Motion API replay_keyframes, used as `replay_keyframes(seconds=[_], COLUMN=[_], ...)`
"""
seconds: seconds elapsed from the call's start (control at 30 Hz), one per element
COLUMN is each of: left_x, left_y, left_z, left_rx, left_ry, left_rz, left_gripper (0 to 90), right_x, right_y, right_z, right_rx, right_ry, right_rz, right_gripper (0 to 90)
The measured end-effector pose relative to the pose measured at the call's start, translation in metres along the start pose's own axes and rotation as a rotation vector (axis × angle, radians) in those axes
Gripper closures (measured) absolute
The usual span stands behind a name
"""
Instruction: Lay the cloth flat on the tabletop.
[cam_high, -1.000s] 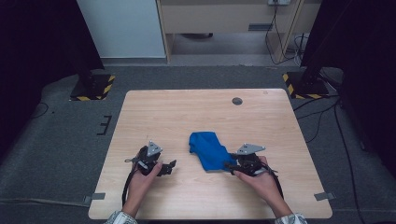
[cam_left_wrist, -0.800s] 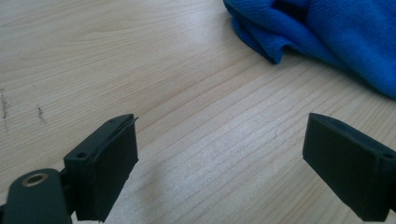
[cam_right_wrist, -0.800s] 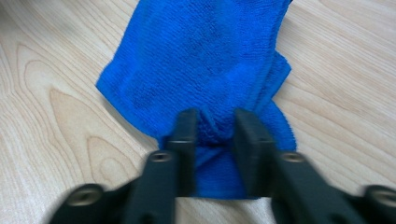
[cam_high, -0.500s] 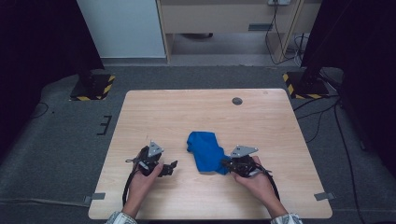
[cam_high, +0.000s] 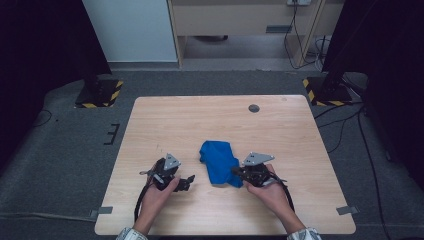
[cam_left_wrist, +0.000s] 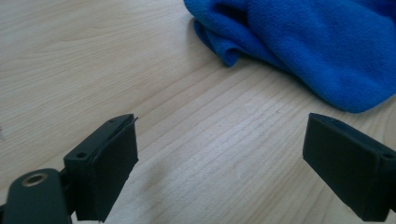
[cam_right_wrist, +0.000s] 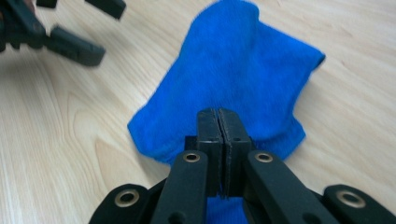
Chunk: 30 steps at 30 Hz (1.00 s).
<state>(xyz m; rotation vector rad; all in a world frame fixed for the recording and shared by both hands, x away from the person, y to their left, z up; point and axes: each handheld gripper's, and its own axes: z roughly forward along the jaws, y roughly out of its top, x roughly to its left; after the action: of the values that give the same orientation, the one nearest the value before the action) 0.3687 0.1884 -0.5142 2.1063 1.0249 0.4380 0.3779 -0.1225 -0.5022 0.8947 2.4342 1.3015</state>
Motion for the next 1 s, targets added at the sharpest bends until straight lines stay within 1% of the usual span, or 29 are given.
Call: replay_keyframes(seconds=[0.07,0.17,0.23,0.3,0.33,0.37,0.4,0.47,0.5,0.57,0.63,0.73,0.77,0.83,0.87,0.9,0.93,1.0], left_x=[-0.002,-0.004,-0.006,-0.008,-0.008,-0.010,-0.011,-0.013,-0.014,-0.014,-0.013,-0.011,-0.010,-0.010,-0.010,-0.010,-0.010,-0.010], left_y=[0.001,0.001,0.002,0.003,0.003,0.004,0.004,0.005,0.005,0.006,0.006,0.005,0.005,0.005,0.005,0.004,0.004,0.005], left_z=[0.001,0.002,0.001,0.001,0.001,0.000,0.001,0.002,0.002,0.002,0.001,0.001,0.001,0.002,0.002,0.003,0.003,0.004], left_rx=[0.004,0.004,-0.002,-0.013,-0.013,-0.020,-0.023,-0.022,-0.020,-0.022,-0.031,-0.036,-0.036,-0.029,-0.029,-0.025,-0.024,-0.024], left_ry=[-0.006,-0.016,-0.032,-0.046,-0.046,-0.054,-0.060,-0.067,-0.073,-0.078,-0.085,-0.086,-0.089,-0.091,-0.091,-0.092,-0.094,-0.096], left_rz=[0.002,-0.001,-0.003,-0.005,-0.005,0.000,0.004,0.008,0.009,0.010,0.000,-0.010,-0.015,-0.016,-0.016,-0.014,-0.014,-0.014], left_gripper=[9.4,9.4,9.5,9.5,9.6,9.6,9.6,9.7,9.7,10.1,10.2,10.2,10.2,10.3,10.5,10.5,10.5,10.6], right_x=[0.001,0.004,0.006,0.009,0.010,0.010,0.010,0.011,0.013,0.015,0.017,0.015,0.014,0.011,0.011,0.010,0.008,0.006], right_y=[0.005,0.012,0.019,0.026,0.029,0.029,0.034,0.041,0.048,0.056,0.065,0.075,0.075,0.070,0.070,0.066,0.058,0.052], right_z=[0.003,0.007,0.008,0.009,0.009,0.009,0.010,0.014,0.019,0.023,0.027,0.035,0.040,0.054,0.054,0.062,0.075,0.085], right_rx=[-0.013,-0.018,-0.022,-0.041,-0.048,-0.048,-0.052,-0.054,-0.050,-0.052,-0.053,-0.062,-0.053,-0.012,-0.012,0.010,0.043,0.064], right_ry=[0.008,0.012,0.018,0.028,0.032,0.032,0.033,0.038,0.042,0.046,0.045,0.046,0.042,0.033,0.033,0.028,0.022,0.021], right_rz=[0.006,-0.012,-0.021,-0.011,-0.010,-0.010,-0.015,-0.013,-0.021,-0.020,-0.032,-0.019,-0.013,-0.009,-0.009,-0.002,0.009,0.022], right_gripper=[88.9,88.9,88.9,88.9,88.9,88.9,88.9,88.9,88.9,88.9,88.9,88.9,88.9,88.9,88.9,88.9,88.9,88.8])
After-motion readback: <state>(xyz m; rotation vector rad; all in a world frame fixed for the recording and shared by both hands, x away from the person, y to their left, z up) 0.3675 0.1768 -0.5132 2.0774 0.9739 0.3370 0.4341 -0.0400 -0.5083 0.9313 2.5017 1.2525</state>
